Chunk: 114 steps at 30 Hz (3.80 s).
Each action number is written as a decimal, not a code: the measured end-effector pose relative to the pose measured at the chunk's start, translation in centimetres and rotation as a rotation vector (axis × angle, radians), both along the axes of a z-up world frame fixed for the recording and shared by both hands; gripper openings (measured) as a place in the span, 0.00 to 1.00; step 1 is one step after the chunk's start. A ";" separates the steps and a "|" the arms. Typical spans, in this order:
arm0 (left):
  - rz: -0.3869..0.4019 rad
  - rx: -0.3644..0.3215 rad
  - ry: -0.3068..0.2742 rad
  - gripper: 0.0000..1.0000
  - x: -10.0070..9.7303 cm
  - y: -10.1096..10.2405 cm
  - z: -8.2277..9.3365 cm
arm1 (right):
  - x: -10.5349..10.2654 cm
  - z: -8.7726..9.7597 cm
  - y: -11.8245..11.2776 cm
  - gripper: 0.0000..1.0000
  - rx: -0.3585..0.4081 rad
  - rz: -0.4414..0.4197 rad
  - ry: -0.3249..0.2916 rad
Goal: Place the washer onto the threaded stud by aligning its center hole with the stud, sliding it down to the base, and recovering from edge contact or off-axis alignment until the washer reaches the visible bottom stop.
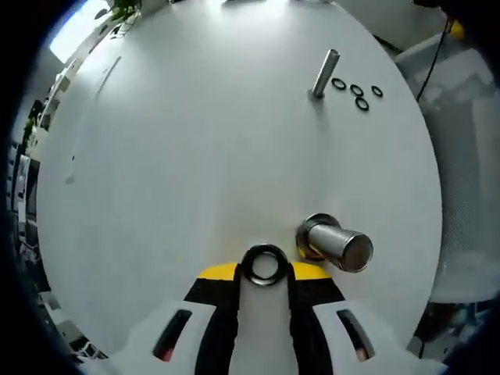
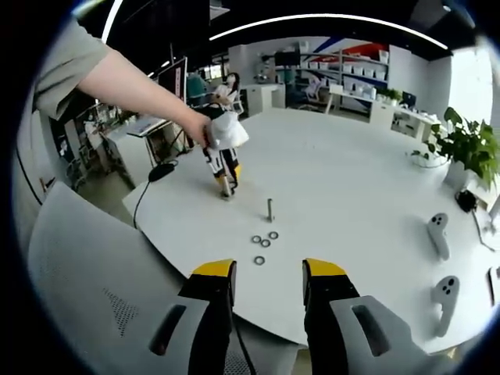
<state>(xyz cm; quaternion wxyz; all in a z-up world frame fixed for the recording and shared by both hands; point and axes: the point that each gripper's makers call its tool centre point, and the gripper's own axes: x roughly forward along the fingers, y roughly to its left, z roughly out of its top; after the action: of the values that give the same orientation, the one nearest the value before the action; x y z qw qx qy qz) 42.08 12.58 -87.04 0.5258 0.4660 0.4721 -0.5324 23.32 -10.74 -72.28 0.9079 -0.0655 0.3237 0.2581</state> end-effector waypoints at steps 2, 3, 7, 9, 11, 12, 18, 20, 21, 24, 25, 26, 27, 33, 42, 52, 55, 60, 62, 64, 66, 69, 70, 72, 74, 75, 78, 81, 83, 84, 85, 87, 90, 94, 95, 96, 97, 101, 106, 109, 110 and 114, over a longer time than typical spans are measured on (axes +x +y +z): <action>0.004 0.004 0.001 0.22 -0.1 0.1 0.1 | -0.1 -0.1 0.0 0.36 -0.004 0.001 0.005; -0.003 0.008 -0.001 0.22 -0.1 0.1 0.1 | -0.1 -0.1 0.0 0.36 -0.006 0.002 0.006; -0.003 0.004 -0.001 0.22 0.1 0.2 0.0 | 0.0 0.0 -0.1 0.36 -0.004 -0.002 0.001; -0.004 0.002 0.003 0.22 0.0 0.2 0.0 | 0.0 0.0 -0.1 0.36 -0.004 -0.004 0.000; -0.004 0.011 0.007 0.21 -0.2 0.1 0.0 | -0.1 -0.1 -0.1 0.36 -0.007 0.000 0.002; -0.005 0.020 0.007 0.21 -0.2 0.0 0.0 | -0.1 -0.1 -0.1 0.36 -0.009 -0.001 0.003; -0.004 0.013 -0.007 0.19 -0.1 0.3 0.1 | -0.1 -0.2 -0.1 0.36 -0.011 -0.001 0.005; 0.009 0.006 -0.006 0.19 -0.2 0.2 0.2 | -0.1 -0.2 -0.1 0.36 -0.011 -0.002 0.006; 0.014 0.006 -0.006 0.19 -0.2 0.2 0.2 | -0.1 -0.2 -0.1 0.36 -0.011 -0.001 0.007; 0.033 -0.014 -0.022 0.19 0.0 0.0 0.3 | -0.1 -0.2 -0.1 0.36 -0.014 0.001 0.009; 0.027 -0.024 -0.028 0.19 0.1 0.1 0.3 | -0.1 -0.3 -0.1 0.36 -0.014 0.000 0.009; 0.034 -0.025 -0.024 0.19 0.1 0.1 0.3 | -0.1 -0.3 -0.2 0.36 -0.015 -0.001 0.009; 0.039 -0.023 -0.023 0.19 0.1 0.2 0.3 | -0.1 -0.3 -0.2 0.36 -0.016 -0.002 0.009; 0.038 -0.023 -0.035 0.19 0.4 0.7 0.8 | -0.1 -0.3 -0.1 0.36 -0.018 0.002 0.011; 0.022 -0.024 -0.041 0.19 0.5 0.9 2.2 | -0.1 -0.3 -0.1 0.35 -0.015 0.001 0.009; -0.037 -0.074 -0.034 0.19 -0.7 -0.2 6.5 | -0.1 -0.2 0.0 0.35 -0.017 0.008 0.009; -0.073 -0.069 -0.039 0.19 -1.3 -0.5 7.1 | -0.1 -0.2 0.0 0.35 -0.018 0.010 0.009; -0.101 -0.075 -0.036 0.19 -2.3 -1.2 7.8 | -0.2 -0.3 0.1 0.35 -0.018 0.015 0.010; -0.112 -0.072 -0.028 0.19 -2.8 -1.4 7.8 | -0.2 -0.2 0.1 0.35 -0.018 0.016 0.009; -0.121 -0.067 -0.020 0.19 -3.1 -1.4 7.7 | -0.2 -0.2 0.1 0.35 -0.018 0.016 0.008; -0.127 -0.057 -0.018 0.19 -3.3 -1.5 7.5 | -0.2 -0.2 0.1 0.35 -0.017 0.016 0.008; -0.136 -0.053 -0.019 0.19 -3.5 -1.8 7.3 | -0.2 -0.2 0.1 0.35 -0.017 0.016 0.007; -0.138 -0.055 -0.018 0.19 -3.5 -1.9 7.3 | -0.2 -0.2 0.1 0.35 -0.017 0.015 0.007; -0.139 -0.058 -0.016 0.19 -3.6 -2.1 7.2 | -0.1 -0.2 0.0 0.35 -0.016 0.014 0.005; -0.144 -0.051 -0.015 0.19 -3.7 -2.2 7.1 | -0.1 -0.1 0.0 0.35 -0.014 0.013 0.003; -0.147 -0.045 -0.013 0.19 -3.8 -2.3 7.0 | -0.1 -0.1 0.0 0.35 -0.014 0.013 0.003; -0.157 -0.032 -0.010 0.19 -3.9 -2.3 6.7 | -0.1 -0.1 0.0 0.35 -0.011 0.011 0.000; -0.165 -0.021 -0.007 0.19 -4.0 -2.2 6.2 | 0.0 0.0 0.0 0.35 -0.010 0.009 -0.001; -0.171 -0.014 -0.010 0.19 -4.0 -2.1 5.8 | 0.0 -0.1 0.0 0.35 -0.013 0.010 -0.002; -0.172 -0.012 -0.009 0.19 -4.1 -2.1 5.7 | 0.0 0.0 0.0 0.35 -0.012 0.010 -0.002; -0.173 -0.013 -0.011 0.19 -4.1 -2.2 5.6 | 0.0 0.0 0.0 0.35 -0.012 0.009 -0.002; -0.178 -0.009 -0.013 0.19 -4.3 -2.2 5.2 | 0.0 0.0 0.0 0.35 -0.011 0.007 -0.003; -0.171 0.004 -0.015 0.19 -4.1 -2.0 4.2 | 0.0 0.0 -0.1 0.35 -0.012 0.005 -0.001; -0.155 0.010 -0.012 0.19 -3.9 -2.0 3.3 | 0.0 -0.1 0.0 0.35 -0.015 0.007 0.002; -0.157 0.010 -0.015 0.19 -3.9 -2.0 3.1 | -0.1 -0.1 0.0 0.35 -0.016 0.007 0.003; -0.154 0.012 -0.014 0.19 -4.0 -2.0 3.0 | -0.1 -0.2 -0.1 0.35 -0.016 0.006 0.004; -0.151 0.014 -0.014 0.19 -4.0 -2.0 2.8 | -0.1 -0.2 -0.1 0.35 -0.016 0.006 0.005; -0.142 0.019 -0.015 0.20 -4.0 -2.0 1.9 | 0.0 -0.2 -0.1 0.35 -0.015 0.005 0.007; -0.112 0.019 -0.003 0.20 -4.1 -2.0 1.7 | -0.1 -0.3 -0.1 0.35 -0.017 0.009 0.011; -0.098 0.022 0.003 0.21 -4.2 -1.9 1.7 | -0.1 -0.4 0.0 0.35 -0.018 0.013 0.014; -0.108 0.016 -0.005 0.21 -4.3 -1.9 1.7 | -0.2 -0.4 0.0 0.35 -0.020 0.014 0.014; -0.064 -0.038 -0.050 0.29 -3.8 -2.4 2.4 | -0.2 -0.4 -0.1 0.35 -0.018 0.009 0.015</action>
<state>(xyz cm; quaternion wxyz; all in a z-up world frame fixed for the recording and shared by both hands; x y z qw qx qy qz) 38.31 10.19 -84.59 0.5290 0.4837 0.4337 -0.5460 23.17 -10.81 -72.64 0.9036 -0.0733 0.3326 0.2599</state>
